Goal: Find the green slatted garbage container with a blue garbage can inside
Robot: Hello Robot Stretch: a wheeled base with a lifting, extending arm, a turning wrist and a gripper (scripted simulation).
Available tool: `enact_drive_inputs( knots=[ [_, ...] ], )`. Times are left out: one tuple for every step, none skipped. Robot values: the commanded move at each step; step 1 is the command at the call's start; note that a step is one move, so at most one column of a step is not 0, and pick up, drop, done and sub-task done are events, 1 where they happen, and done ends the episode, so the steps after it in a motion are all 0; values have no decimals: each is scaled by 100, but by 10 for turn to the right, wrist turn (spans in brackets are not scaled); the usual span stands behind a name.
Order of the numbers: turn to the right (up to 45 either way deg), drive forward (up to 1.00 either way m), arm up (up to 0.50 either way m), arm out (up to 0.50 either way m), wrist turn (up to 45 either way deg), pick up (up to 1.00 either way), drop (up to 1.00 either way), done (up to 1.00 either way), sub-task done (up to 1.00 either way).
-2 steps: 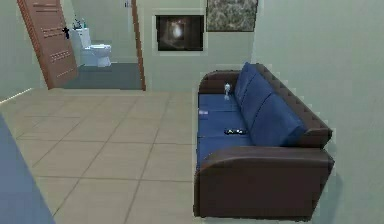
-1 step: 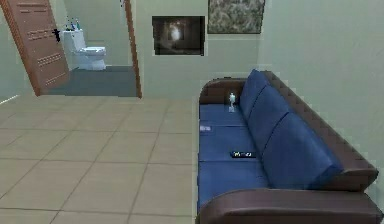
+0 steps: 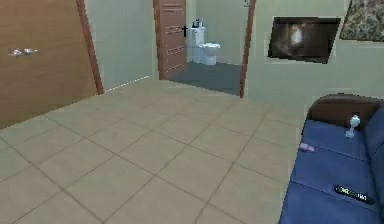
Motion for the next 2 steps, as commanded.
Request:
enact_drive_inputs(
  knots=[
    [0, 70, 0, 0, 0, 0, 0, 0, 0],
    [120, 0, 0, 0, 0, 0, 0, 0, 0]
  ],
)
